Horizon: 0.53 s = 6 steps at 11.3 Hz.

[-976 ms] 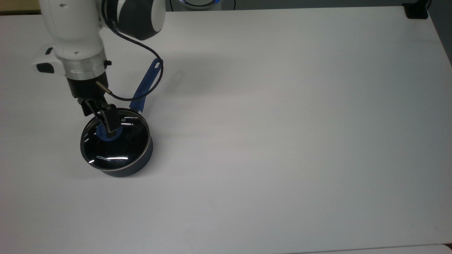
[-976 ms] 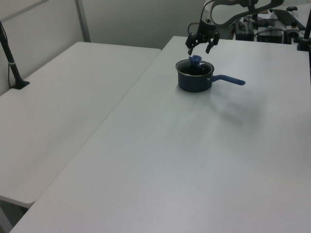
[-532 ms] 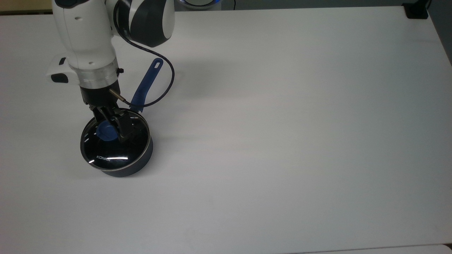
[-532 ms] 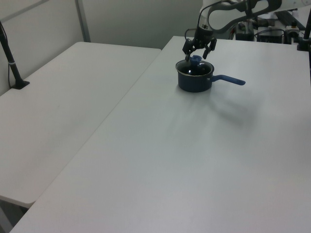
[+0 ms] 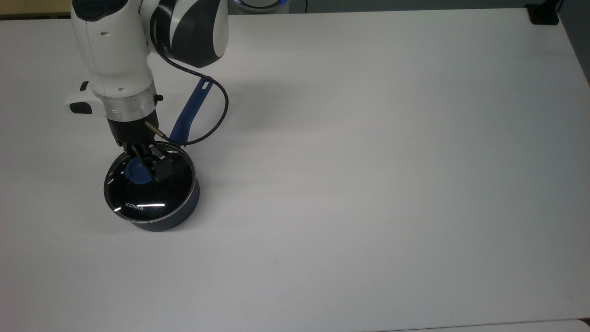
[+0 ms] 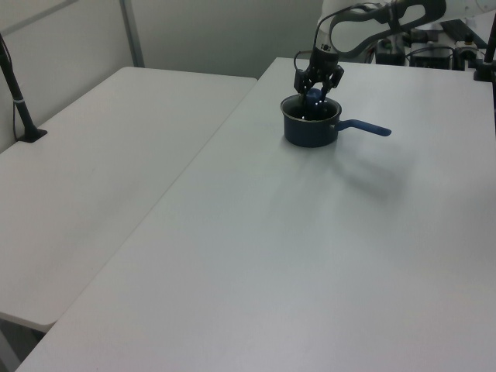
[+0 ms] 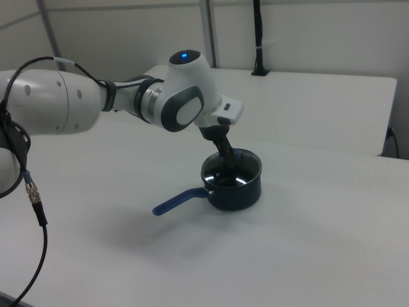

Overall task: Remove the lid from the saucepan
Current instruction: 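Lower the gripper and grasp the blue knob of the glass lid, then lift the glass lid up off the saucepan rim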

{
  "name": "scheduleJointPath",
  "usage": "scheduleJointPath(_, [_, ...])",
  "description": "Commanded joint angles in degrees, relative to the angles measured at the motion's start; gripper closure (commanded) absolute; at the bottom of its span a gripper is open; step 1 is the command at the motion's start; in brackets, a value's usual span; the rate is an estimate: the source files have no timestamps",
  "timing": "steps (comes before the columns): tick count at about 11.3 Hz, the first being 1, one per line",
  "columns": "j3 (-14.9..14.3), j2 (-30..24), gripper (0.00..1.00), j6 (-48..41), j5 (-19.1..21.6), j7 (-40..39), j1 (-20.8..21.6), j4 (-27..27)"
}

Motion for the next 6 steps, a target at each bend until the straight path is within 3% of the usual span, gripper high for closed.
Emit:
scheduleJointPath(1, [-0.33,-0.6,0.41,1.04,-0.67,0.36,0.21,0.23])
scheduleJointPath(4, [-0.24,-3.57,0.43,0.26,-0.67,-1.04,0.04,-0.03])
scheduleJointPath(6, [-0.24,-7.78,0.43,-5.86,-0.58,-5.93,-0.31,-1.25])
